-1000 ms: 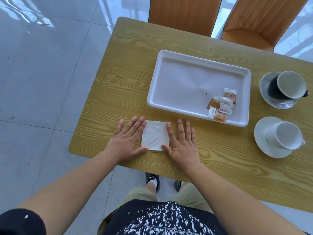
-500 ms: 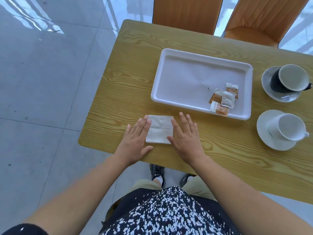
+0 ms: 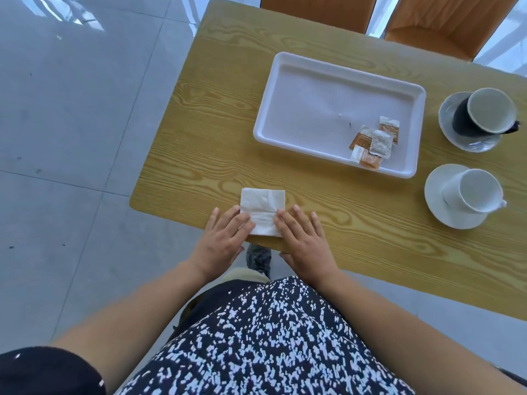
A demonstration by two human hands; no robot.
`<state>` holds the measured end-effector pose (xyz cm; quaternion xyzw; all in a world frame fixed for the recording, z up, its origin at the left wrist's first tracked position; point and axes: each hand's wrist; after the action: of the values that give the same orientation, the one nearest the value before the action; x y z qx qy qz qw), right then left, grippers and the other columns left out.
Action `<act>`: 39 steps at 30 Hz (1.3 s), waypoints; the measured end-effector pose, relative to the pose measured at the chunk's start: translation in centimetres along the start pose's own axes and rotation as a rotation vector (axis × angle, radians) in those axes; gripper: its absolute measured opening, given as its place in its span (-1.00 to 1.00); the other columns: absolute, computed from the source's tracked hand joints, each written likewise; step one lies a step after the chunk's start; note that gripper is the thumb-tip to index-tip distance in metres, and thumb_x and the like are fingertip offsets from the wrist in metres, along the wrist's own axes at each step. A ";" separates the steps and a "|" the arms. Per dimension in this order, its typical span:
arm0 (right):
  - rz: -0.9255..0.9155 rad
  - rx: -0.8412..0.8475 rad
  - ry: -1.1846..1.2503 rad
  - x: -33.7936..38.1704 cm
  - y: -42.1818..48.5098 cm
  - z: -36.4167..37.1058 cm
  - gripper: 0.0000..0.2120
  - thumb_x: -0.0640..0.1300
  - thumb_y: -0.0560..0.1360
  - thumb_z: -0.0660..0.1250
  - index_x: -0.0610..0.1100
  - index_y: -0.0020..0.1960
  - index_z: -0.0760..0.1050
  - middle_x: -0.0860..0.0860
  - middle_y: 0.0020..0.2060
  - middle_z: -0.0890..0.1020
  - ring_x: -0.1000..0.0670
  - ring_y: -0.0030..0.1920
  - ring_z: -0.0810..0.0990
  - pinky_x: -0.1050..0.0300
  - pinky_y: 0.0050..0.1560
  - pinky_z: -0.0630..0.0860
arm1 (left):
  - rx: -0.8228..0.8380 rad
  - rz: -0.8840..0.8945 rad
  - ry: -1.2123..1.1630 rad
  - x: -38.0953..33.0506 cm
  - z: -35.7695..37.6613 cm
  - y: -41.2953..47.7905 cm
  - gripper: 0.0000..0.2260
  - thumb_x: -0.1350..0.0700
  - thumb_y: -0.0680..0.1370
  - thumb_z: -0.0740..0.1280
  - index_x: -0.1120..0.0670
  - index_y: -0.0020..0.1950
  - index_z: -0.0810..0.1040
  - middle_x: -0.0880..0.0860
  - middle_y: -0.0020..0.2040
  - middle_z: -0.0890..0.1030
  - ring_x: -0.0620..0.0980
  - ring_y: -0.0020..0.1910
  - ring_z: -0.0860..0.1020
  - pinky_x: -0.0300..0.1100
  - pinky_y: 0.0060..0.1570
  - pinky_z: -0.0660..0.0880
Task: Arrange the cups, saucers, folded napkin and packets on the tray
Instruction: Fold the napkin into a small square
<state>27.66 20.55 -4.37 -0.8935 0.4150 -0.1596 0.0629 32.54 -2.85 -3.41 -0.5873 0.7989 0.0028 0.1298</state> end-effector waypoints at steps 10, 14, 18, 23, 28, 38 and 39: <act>-0.011 -0.314 0.104 1.1 -1.0 0.4 -0.80 -0.20 0.38 0.48 -0.10 0.00 0.61 0.01 0.09 0.64 -0.15 0.14 0.59 -0.26 0.30 0.43 | -0.186 -0.082 -0.155 -2.0 -0.1 0.1 -0.78 0.27 0.33 0.53 0.11 -0.06 0.64 0.05 0.00 0.65 0.18 0.07 0.61 0.30 0.18 0.43; 0.039 -0.319 0.278 1.3 -0.6 -0.2 -0.83 -0.31 0.36 0.46 -0.13 -0.08 0.64 0.00 0.01 0.68 -0.16 0.06 0.61 -0.12 0.12 0.50 | -0.205 -0.129 -0.275 -2.1 -0.4 -0.2 -0.84 0.30 0.41 0.47 0.11 -0.06 0.65 0.01 -0.05 0.66 0.16 0.04 0.61 0.18 0.09 0.47; 0.136 -0.266 0.461 1.5 -0.3 -1.0 -0.82 -0.35 0.42 0.40 -0.17 -0.02 0.64 0.00 -0.02 0.70 -0.14 0.03 0.58 -0.12 0.06 0.50 | -0.190 -0.261 -0.431 -2.1 -0.7 -0.2 -0.73 0.35 0.42 0.44 0.16 0.09 0.62 0.06 0.00 0.66 0.16 0.02 0.59 0.03 0.02 0.43; 0.264 -0.214 0.612 1.6 0.3 -1.7 -0.79 -0.33 0.48 0.31 -0.14 0.03 0.64 0.00 -0.08 0.67 -0.05 -0.01 0.51 0.06 0.00 0.45 | -0.129 -0.423 -0.648 -1.5 -1.4 1.0 -0.75 0.32 0.49 0.39 0.16 0.15 0.60 0.07 -0.08 0.63 0.12 -0.07 0.55 0.06 0.05 0.48; 0.444 -0.231 0.786 1.8 0.9 -2.0 -0.83 -0.27 0.56 0.27 -0.11 -0.02 0.62 0.06 -0.17 0.63 0.05 -0.12 0.50 0.21 -0.14 0.43 | -0.148 -0.567 -0.852 -1.5 -1.6 1.8 -0.72 0.28 0.49 0.43 0.08 0.18 0.58 -0.06 -0.15 0.57 -0.08 -0.22 0.51 -0.27 -0.10 0.47; 0.588 -0.153 0.798 0.9 2.6 -2.5 -0.87 -0.16 0.60 0.26 -0.03 -0.12 0.46 0.11 -0.30 0.53 0.14 -0.29 0.43 0.27 -0.29 0.33 | -0.174 -0.782 -0.907 -2.5 -1.2 3.3 -0.93 0.14 0.49 0.44 0.00 -0.09 0.58 -0.07 -0.21 0.63 0.01 -0.13 0.61 0.19 0.14 0.49; 0.593 -0.150 0.790 0.9 2.7 -2.5 -0.88 -0.15 0.60 0.27 -0.03 -0.12 0.46 0.10 -0.30 0.53 0.13 -0.29 0.43 0.28 -0.29 0.32 | -0.183 -0.803 -0.914 -2.6 -1.1 3.5 -0.92 0.14 0.49 0.44 -0.01 -0.09 0.57 -0.07 -0.20 0.63 0.00 -0.12 0.61 0.20 0.15 0.49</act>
<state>25.44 18.20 -2.45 -0.6104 0.6536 -0.4308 -0.1207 29.78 0.49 -2.27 -0.7905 0.3752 0.2738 0.3992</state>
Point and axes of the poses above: each hand's wrist, its own y-axis towards the middle knuckle, its own z-axis out of the palm, x = y × z
